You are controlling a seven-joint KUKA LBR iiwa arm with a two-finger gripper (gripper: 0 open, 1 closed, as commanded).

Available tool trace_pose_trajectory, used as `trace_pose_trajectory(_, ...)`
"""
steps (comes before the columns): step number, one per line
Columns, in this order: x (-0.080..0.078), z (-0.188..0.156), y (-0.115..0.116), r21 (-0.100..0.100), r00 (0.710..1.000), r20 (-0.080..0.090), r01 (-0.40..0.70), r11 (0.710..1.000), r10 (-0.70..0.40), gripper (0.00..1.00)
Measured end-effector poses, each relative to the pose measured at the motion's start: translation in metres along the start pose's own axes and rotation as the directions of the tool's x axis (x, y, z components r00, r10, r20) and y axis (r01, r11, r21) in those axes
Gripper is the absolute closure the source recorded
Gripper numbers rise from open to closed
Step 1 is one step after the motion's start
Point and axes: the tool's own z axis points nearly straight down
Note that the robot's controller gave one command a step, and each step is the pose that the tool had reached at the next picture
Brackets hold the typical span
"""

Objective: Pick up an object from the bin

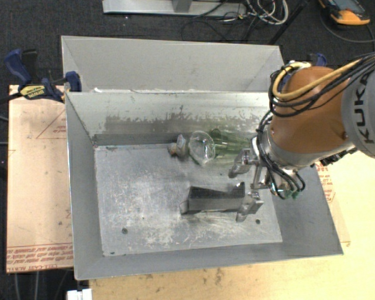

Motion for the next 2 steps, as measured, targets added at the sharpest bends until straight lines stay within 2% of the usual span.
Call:
trace_pose_trajectory(1,-0.002,-0.004,0.000,0.000,1.000,0.008,0.000,1.000,0.000,0.00)
trace_pose_trajectory(2,-0.024,0.035,0.008,0.000,1.000,0.019,-0.020,1.000,0.020,0.00)
